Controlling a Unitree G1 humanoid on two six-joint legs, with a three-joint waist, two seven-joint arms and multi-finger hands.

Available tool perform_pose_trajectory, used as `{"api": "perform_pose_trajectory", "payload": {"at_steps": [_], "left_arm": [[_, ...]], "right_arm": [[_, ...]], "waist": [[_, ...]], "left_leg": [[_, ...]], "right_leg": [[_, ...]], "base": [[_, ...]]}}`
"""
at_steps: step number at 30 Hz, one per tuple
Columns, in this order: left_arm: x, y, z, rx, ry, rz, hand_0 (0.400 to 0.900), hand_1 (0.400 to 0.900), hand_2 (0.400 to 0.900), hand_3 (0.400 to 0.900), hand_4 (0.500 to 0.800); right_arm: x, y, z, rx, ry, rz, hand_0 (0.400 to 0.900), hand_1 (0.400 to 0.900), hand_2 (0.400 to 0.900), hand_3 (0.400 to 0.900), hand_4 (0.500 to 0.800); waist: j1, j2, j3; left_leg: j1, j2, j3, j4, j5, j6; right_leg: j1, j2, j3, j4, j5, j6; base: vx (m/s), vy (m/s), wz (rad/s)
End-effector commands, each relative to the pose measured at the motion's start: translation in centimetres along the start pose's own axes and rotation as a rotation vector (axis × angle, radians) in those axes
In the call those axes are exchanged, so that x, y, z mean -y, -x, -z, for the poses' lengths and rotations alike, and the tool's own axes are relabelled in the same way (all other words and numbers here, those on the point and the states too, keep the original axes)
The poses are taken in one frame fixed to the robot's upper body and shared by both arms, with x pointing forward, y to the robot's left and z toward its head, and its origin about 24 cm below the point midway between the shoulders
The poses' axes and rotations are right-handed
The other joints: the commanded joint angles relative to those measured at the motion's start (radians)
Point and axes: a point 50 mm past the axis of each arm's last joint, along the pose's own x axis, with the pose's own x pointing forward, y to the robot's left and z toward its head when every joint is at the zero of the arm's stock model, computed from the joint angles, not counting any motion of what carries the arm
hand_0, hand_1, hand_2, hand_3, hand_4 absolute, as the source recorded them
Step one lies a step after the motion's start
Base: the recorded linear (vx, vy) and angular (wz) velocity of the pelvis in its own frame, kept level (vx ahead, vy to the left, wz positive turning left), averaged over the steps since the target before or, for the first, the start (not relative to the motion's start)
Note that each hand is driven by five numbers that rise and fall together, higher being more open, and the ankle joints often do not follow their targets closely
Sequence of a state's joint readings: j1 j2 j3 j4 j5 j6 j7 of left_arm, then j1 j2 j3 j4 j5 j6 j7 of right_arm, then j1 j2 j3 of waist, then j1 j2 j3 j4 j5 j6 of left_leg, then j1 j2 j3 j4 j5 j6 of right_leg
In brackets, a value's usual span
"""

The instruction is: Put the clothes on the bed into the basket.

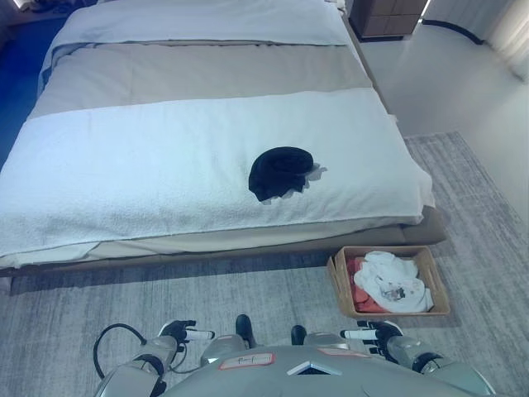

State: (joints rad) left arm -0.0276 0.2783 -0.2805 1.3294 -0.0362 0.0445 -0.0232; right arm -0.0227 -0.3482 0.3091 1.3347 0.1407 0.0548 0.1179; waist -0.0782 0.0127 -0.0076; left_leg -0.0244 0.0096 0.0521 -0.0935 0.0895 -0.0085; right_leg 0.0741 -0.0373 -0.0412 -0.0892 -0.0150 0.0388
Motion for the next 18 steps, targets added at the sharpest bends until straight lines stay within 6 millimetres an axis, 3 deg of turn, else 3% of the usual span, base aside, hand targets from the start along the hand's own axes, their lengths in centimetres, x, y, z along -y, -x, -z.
{"api": "perform_pose_trajectory", "payload": {"at_steps": [1,7,8,9,10,11,15,18], "left_arm": [[-2.3,0.0,-2.7,0.060,-0.008,-0.063,0.900,0.900,0.900,0.900,0.800],[-2.3,0.1,-3.0,0.068,0.022,-0.057,0.900,0.900,0.900,0.900,0.800],[-2.2,0.0,-3.2,0.077,0.035,-0.050,0.900,0.900,0.900,0.900,0.800],[-2.2,0.0,-3.2,0.077,0.035,-0.050,0.900,0.900,0.900,0.900,0.800],[-2.2,0.1,-3.6,0.088,0.035,-0.050,0.900,0.900,0.900,0.900,0.800],[-2.1,0.1,-4.0,0.099,0.042,-0.043,0.900,0.900,0.900,0.900,0.800],[-1.8,0.0,-3.6,0.089,0.037,-0.031,0.900,0.900,0.900,0.900,0.800],[-1.6,0.0,-3.0,0.072,0.029,-0.030,0.900,0.900,0.900,0.900,0.800]], "right_arm": [[1.6,0.2,-0.9,0.020,0.009,0.049,0.900,0.900,0.900,0.900,0.800],[2.3,0.3,-1.4,0.042,0.011,0.070,0.900,0.900,0.900,0.900,0.800],[2.7,0.4,-1.8,0.054,0.019,0.077,0.900,0.900,0.900,0.900,0.800],[2.7,0.4,-1.8,0.054,0.019,0.077,0.900,0.900,0.900,0.900,0.800],[2.9,0.4,-2.1,0.064,0.028,0.081,0.900,0.900,0.900,0.900,0.800],[3.4,0.6,-2.6,0.081,0.025,0.096,0.900,0.900,0.900,0.900,0.800],[3.8,0.6,-2.3,0.075,0.015,0.110,0.900,0.900,0.900,0.900,0.800],[3.9,0.7,-2.3,0.073,0.024,0.117,0.900,0.900,0.900,0.900,0.800]], "waist": [[0.023,-0.002,0.059],[0.021,0.000,0.090],[0.028,-0.004,0.110],[0.027,-0.003,0.110],[0.034,-0.005,0.124],[0.042,-0.009,0.144],[0.037,0.001,0.142],[0.047,0.018,0.145]], "left_leg": [[0.054,0.039,-0.003,0.043,-0.136,-0.042],[-0.040,0.021,-0.042,0.215,-0.154,-0.065],[-0.086,-0.007,-0.071,0.308,-0.147,-0.073],[-0.089,-0.007,-0.073,0.313,-0.149,-0.073],[-0.121,-0.033,-0.115,0.368,-0.134,-0.076],[-0.183,-0.084,-0.174,0.454,-0.108,-0.079],[-0.241,-0.051,-0.118,0.377,-0.095,-0.061],[-0.268,-0.021,-0.129,0.206,-0.001,-0.056]], "right_leg": [[-0.074,-0.021,-0.015,0.079,-0.037,0.020],[-0.084,-0.005,-0.026,0.105,-0.065,-0.013],[-0.076,-0.006,-0.023,0.106,-0.069,-0.027],[-0.077,-0.005,-0.024,0.107,-0.069,-0.027],[-0.077,-0.005,-0.018,0.108,-0.066,-0.034],[-0.082,-0.002,-0.016,0.110,-0.063,-0.044],[-0.070,0.012,-0.038,0.112,-0.090,-0.055],[-0.057,0.045,-0.036,0.115,-0.102,-0.059]], "base": [[-0.05,-0.090,0.24],[-0.04,-0.136,0.23],[-0.03,-0.134,0.14],[-0.06,-0.143,0.11],[-0.08,-0.149,0.14],[-0.08,-0.148,0.14],[0.03,-0.102,0.21],[0.13,-0.031,-0.04]]}}
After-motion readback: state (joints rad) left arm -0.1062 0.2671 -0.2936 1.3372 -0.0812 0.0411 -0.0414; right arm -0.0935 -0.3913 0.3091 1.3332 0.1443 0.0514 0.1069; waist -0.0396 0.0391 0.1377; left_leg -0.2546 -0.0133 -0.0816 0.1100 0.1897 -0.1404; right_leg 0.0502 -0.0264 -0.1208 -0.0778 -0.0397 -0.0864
